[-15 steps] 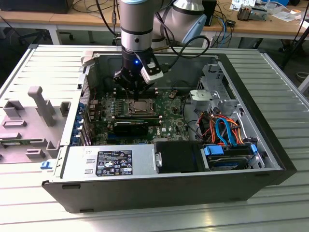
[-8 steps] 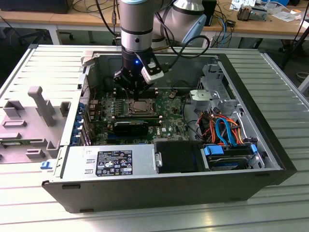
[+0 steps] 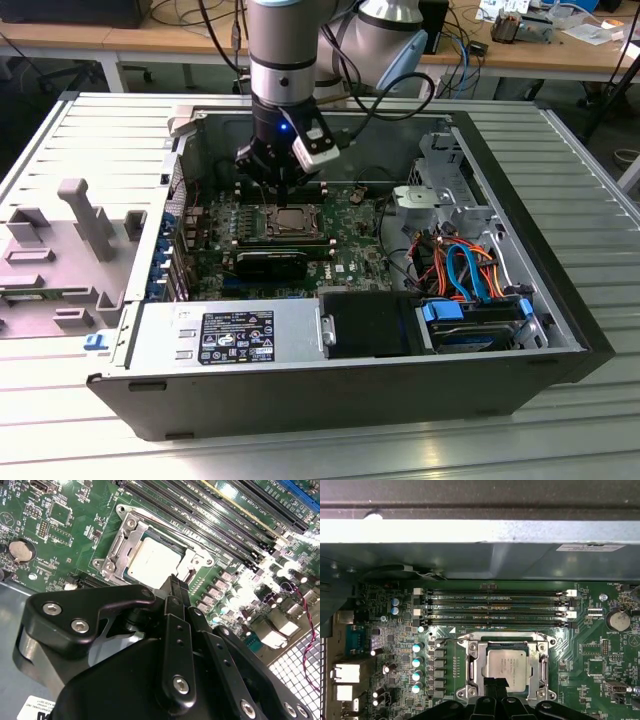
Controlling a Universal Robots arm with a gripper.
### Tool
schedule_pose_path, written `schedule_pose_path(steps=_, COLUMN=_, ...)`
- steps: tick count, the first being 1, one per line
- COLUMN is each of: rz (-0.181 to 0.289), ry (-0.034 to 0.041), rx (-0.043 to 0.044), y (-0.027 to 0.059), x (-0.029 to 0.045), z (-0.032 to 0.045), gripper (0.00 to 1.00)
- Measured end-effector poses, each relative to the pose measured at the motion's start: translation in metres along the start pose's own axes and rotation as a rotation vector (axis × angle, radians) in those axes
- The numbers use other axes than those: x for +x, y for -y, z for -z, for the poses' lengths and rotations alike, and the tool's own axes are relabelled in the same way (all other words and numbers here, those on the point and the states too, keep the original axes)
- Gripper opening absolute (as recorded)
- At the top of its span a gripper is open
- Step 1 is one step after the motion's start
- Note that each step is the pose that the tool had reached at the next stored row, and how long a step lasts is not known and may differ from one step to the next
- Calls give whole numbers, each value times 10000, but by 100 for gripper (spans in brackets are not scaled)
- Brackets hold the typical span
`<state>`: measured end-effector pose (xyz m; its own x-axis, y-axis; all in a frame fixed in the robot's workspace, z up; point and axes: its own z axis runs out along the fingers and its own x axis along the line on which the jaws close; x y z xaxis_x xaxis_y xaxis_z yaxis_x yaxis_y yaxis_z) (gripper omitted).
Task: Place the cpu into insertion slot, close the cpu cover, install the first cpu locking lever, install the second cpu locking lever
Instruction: 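Install the first cpu locking lever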
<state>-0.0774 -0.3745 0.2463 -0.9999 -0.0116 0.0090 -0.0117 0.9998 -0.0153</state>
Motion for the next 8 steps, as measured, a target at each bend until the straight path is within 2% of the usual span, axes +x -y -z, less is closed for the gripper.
schedule_pose_path(steps=8, rz=0, ry=1, rx=-2, y=0, x=0, z=20, gripper=11)
